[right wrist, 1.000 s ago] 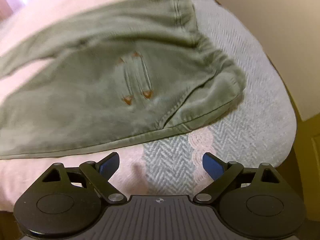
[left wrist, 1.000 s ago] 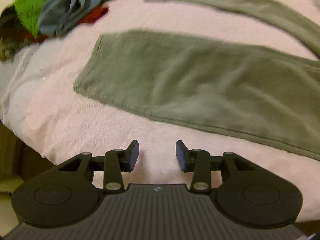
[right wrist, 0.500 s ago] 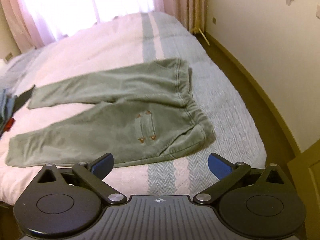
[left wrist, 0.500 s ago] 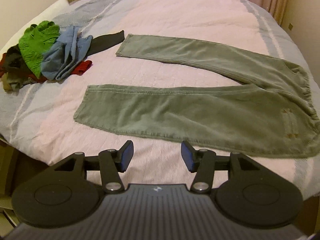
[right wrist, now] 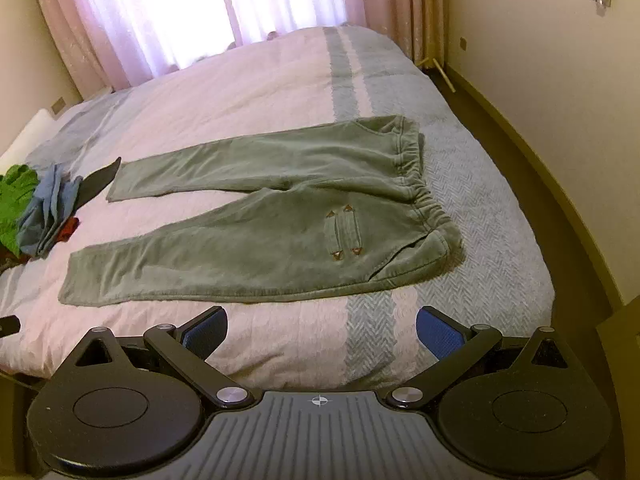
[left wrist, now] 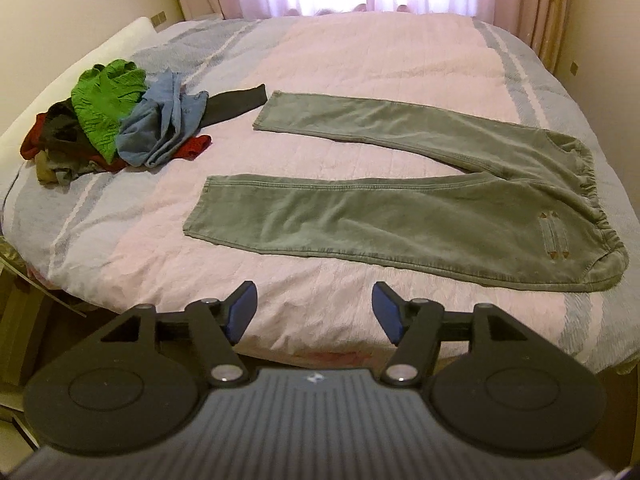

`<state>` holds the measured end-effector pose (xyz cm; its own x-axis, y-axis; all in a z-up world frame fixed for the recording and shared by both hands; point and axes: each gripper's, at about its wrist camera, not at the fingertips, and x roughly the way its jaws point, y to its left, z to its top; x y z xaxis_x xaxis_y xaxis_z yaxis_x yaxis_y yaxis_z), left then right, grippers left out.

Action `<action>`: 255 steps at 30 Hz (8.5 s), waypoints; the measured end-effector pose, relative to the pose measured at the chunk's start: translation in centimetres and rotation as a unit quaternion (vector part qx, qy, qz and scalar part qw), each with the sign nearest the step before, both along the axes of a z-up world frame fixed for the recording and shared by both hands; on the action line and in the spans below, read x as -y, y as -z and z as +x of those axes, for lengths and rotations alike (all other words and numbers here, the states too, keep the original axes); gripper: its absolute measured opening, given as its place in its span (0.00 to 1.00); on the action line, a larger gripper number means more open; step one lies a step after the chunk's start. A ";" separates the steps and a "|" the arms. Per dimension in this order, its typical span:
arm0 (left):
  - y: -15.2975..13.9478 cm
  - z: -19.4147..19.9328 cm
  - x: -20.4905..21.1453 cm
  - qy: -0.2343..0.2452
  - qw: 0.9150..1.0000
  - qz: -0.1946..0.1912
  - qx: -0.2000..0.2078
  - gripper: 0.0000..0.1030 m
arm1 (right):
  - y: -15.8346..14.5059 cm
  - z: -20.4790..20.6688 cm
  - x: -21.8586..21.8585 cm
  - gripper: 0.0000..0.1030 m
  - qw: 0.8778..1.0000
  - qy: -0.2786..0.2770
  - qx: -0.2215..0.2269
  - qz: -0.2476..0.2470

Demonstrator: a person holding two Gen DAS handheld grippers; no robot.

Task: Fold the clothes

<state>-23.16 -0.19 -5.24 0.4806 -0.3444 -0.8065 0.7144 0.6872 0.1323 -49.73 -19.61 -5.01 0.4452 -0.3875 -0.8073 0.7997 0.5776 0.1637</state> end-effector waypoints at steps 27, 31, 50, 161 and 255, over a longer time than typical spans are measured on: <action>-1.2 -4.9 -1.3 0.031 1.000 0.000 -0.004 0.63 | 0.2 -1.9 -2.6 1.00 0.999 -0.005 -0.013 0.034; -1.0 -5.5 -1.2 0.034 0.999 0.000 -0.006 0.63 | 0.3 -2.0 -2.5 1.00 0.999 -0.007 -0.014 0.034; -0.2 -5.7 0.8 0.048 0.999 0.007 -0.013 0.63 | 0.0 -0.8 -0.9 1.00 0.999 0.006 -0.044 0.016; 27.2 31.4 57.3 0.535 0.834 0.128 -0.044 0.63 | 24.2 25.7 53.3 0.75 0.950 -0.292 -0.098 0.047; 25.1 22.8 6.3 -0.143 0.960 -0.152 -0.184 0.18 | 22.1 -5.3 18.0 0.07 0.894 0.370 0.183 0.175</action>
<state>-0.41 -6.53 -30.33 0.2918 -0.4881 -0.8226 0.4509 0.8286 -0.3317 -55.04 -37.58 -27.11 0.4305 -0.4376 -0.7894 0.7980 -0.2240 0.5594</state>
